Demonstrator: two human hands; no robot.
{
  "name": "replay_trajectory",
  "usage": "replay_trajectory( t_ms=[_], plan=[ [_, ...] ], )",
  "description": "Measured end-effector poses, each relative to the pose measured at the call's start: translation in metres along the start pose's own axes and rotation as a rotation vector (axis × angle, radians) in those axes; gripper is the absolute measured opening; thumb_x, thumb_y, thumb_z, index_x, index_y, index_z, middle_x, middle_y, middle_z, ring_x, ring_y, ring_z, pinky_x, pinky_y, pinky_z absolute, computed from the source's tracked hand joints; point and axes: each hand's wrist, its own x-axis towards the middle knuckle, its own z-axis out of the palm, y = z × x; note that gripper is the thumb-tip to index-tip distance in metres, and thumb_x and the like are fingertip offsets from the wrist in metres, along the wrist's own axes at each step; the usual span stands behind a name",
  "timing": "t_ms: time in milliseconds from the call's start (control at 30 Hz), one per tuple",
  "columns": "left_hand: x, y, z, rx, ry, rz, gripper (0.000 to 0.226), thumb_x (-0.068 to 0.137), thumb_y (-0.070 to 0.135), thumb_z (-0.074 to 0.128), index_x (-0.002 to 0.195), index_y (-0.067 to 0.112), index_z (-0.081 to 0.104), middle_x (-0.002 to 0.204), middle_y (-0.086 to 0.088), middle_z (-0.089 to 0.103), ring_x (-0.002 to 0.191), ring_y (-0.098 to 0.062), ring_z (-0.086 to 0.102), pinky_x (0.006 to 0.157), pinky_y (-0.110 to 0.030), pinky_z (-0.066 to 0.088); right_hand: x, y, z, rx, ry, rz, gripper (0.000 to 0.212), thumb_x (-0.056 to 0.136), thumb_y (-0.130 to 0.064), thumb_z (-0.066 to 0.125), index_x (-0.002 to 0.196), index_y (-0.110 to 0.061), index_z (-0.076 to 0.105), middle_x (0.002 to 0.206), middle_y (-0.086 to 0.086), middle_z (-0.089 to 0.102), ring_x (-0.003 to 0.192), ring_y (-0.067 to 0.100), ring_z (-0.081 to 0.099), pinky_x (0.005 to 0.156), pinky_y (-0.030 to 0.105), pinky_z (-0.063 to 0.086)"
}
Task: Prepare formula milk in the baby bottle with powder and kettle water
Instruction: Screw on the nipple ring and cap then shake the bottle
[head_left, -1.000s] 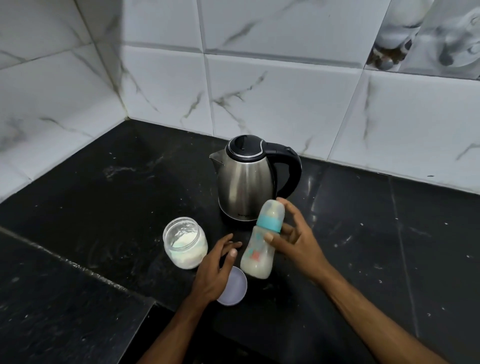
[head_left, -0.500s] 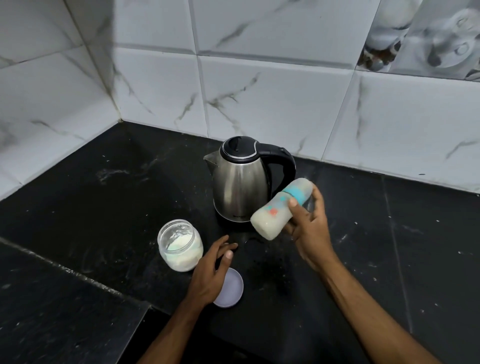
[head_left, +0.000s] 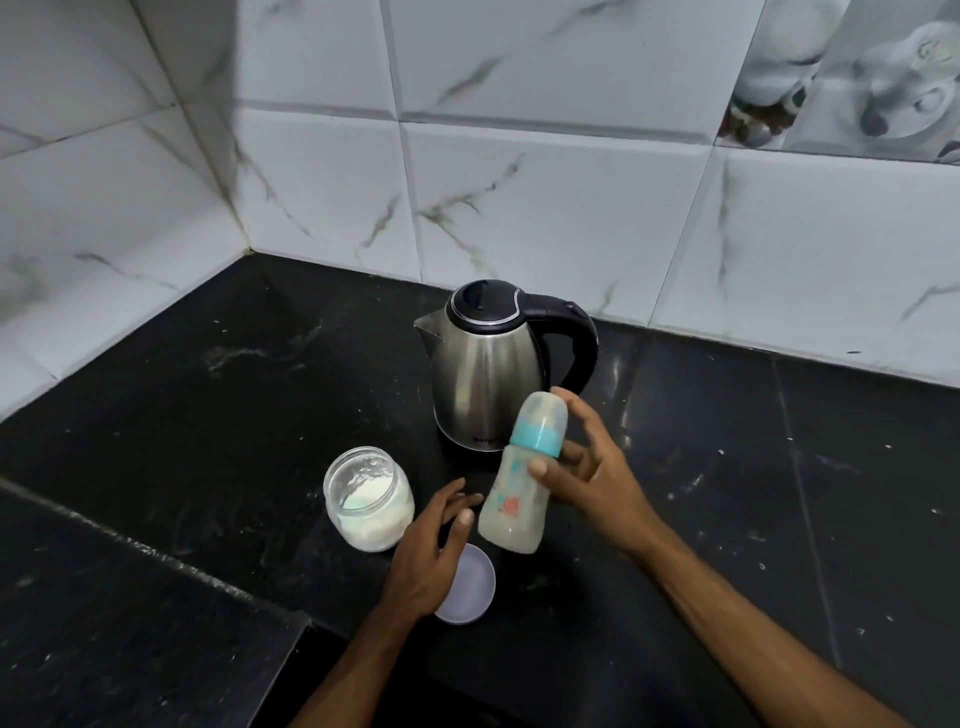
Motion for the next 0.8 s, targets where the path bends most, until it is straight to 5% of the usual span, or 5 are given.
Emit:
replay_trajectory(
  t_ms=[167,333,533,700,800],
  plan=[
    [-0.001,-0.004,0.001,-0.018,0.003,-0.012,0.067,0.089,0.062,0.04,0.14,0.019,0.046,0.12,0.029,0.064,0.121,0.005,0.055,0.104,-0.023,0.042,0.016,-0.008,-0.005,0.22,0.23,-0.072,0.084,0.069,-0.034,0.088,0.139,-0.036,0.042,0.117,0.015,0.069,0.103,0.029,0.069,0.074,0.039,0.059],
    [0.0,-0.002,0.001,-0.009,-0.003,-0.014,0.066,0.089,0.063,0.04,0.139,0.021,0.046,0.121,0.037,0.058,0.119,0.005,0.056,0.104,-0.029,0.045,-0.003,0.004,0.0,-0.029,-0.013,0.005,0.085,0.072,-0.027,0.083,0.142,-0.033,0.037,0.122,0.015,0.066,0.108,0.029,0.069,0.08,0.039,0.059],
    [-0.001,-0.004,0.001,-0.009,0.002,-0.02,0.065,0.09,0.061,0.041,0.139,0.019,0.046,0.121,0.025,0.066,0.122,0.003,0.055,0.106,-0.026,0.042,0.012,-0.001,-0.011,0.273,0.295,-0.074,0.076,0.077,-0.028,0.077,0.142,-0.031,0.038,0.108,0.006,0.074,0.103,0.029,0.069,0.078,0.043,0.06],
    [0.0,-0.004,0.001,-0.003,-0.001,-0.026,0.065,0.089,0.063,0.041,0.139,0.022,0.046,0.122,0.036,0.059,0.119,0.006,0.055,0.105,-0.029,0.044,-0.004,0.007,-0.006,0.008,0.025,0.03,0.083,0.071,-0.028,0.085,0.141,-0.034,0.04,0.123,0.013,0.066,0.109,0.029,0.068,0.077,0.037,0.059],
    [0.0,-0.003,0.001,-0.013,0.0,-0.023,0.063,0.088,0.062,0.041,0.138,0.022,0.046,0.121,0.034,0.062,0.121,0.004,0.055,0.105,-0.027,0.042,0.006,0.001,-0.008,0.116,0.161,-0.048,0.073,0.077,-0.018,0.078,0.138,-0.034,0.042,0.117,0.013,0.07,0.105,0.029,0.069,0.074,0.038,0.059]
  ],
)
